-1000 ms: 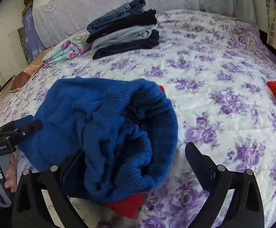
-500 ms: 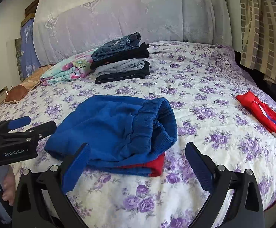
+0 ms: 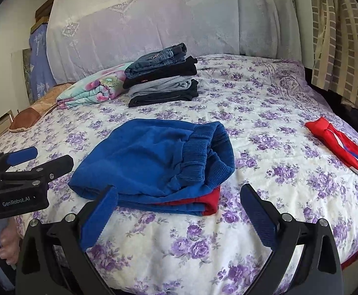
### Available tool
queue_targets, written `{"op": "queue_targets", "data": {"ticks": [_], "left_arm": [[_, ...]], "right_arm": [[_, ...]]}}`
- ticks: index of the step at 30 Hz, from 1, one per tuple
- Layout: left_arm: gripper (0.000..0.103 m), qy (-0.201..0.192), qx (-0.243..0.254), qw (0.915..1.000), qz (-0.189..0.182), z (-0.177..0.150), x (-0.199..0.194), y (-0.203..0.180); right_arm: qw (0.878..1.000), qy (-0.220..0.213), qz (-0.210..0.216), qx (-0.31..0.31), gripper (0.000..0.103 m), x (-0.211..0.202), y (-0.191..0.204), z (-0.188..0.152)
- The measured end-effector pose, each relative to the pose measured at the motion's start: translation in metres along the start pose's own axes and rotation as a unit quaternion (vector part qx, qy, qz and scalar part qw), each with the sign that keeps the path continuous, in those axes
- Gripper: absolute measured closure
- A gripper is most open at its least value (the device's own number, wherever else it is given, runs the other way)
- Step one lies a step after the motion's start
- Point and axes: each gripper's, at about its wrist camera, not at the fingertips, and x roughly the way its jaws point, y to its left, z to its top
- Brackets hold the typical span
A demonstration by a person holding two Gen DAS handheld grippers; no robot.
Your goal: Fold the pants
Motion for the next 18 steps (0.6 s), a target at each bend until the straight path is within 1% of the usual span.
{"op": "queue_targets", "data": {"ticks": [9,18], "left_arm": [[0.004,0.012,0.002,0.9999,-0.005,-0.0014,0.0077,-0.0022],[0.004,0.014,0.003,0.9999,-0.008,-0.0022,0.0085,-0.0032]], "right_arm": [[1.0,0.01,0.003,0.009,0.003,0.0055,-0.0042,-0.0025],[1.0,0.004,0.003,0.009,0.003,0.0043,-0.0048,-0.0036]]}}
